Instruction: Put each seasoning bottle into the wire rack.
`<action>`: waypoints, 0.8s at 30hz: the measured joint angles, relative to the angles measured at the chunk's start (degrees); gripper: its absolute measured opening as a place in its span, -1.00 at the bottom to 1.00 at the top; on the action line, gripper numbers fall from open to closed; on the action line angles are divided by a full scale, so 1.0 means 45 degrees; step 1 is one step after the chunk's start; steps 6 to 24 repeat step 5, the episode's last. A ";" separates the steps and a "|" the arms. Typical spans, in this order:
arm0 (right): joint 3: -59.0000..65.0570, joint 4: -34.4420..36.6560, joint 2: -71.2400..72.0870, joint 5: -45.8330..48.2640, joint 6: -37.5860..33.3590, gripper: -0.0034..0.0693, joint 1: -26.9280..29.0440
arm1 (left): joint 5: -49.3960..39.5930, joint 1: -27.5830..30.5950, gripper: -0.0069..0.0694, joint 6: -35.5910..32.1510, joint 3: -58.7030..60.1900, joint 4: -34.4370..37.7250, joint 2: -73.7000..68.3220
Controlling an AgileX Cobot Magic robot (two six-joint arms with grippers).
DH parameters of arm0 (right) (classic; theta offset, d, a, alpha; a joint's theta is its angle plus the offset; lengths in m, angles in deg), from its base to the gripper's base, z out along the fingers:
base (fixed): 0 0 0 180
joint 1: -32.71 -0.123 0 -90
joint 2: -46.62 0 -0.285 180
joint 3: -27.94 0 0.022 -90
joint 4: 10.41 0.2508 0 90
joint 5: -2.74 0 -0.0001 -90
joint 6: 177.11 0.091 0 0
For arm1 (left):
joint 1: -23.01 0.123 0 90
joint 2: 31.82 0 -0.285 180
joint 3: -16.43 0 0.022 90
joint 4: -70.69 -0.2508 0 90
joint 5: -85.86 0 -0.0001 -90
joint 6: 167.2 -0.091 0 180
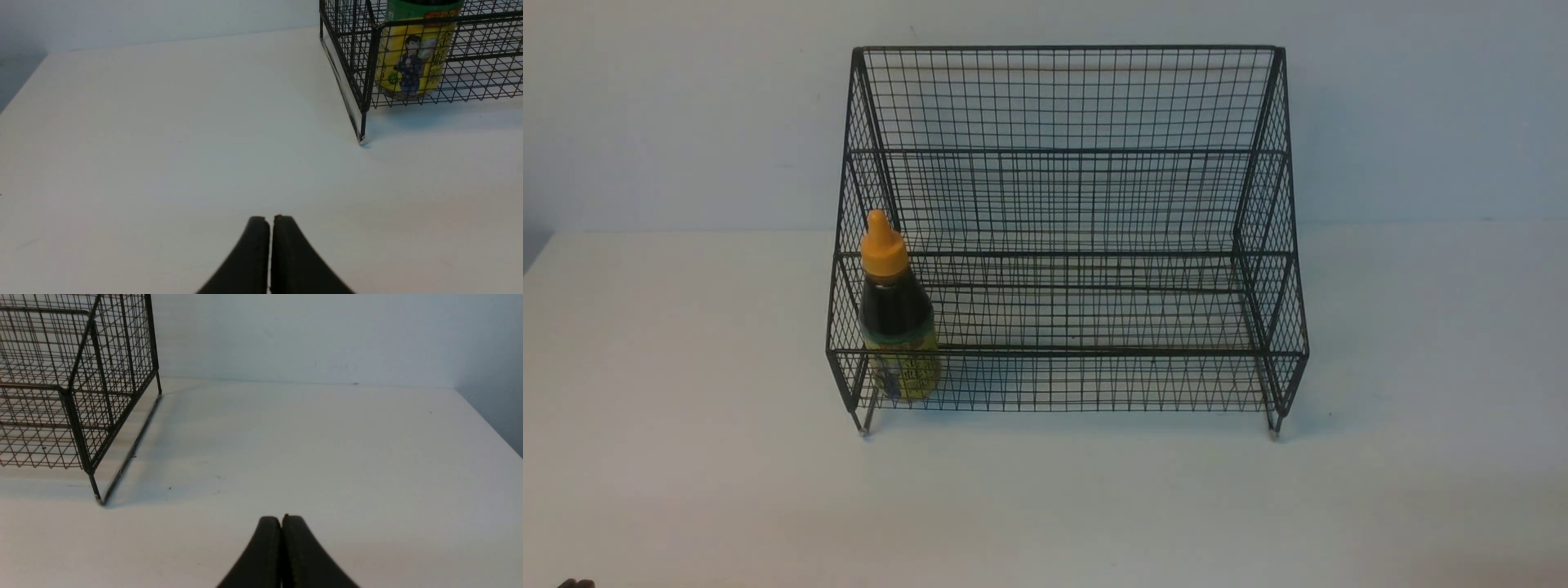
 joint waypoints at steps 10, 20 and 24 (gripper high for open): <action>0.0000 0.0000 0.0000 0.0000 0.0000 -0.95 0.0000 | 0.0000 0.0000 -0.83 0.0000 0.0000 0.0000 0.0000; 0.0000 0.0000 0.0000 0.0000 0.0000 -0.95 0.0000 | 0.0000 0.0000 -0.83 0.0000 0.0000 0.0000 0.0000; 0.0000 0.0000 0.0000 0.0000 0.0000 -0.95 0.0000 | 0.0000 0.0000 -0.83 0.0000 0.0000 0.0000 0.0000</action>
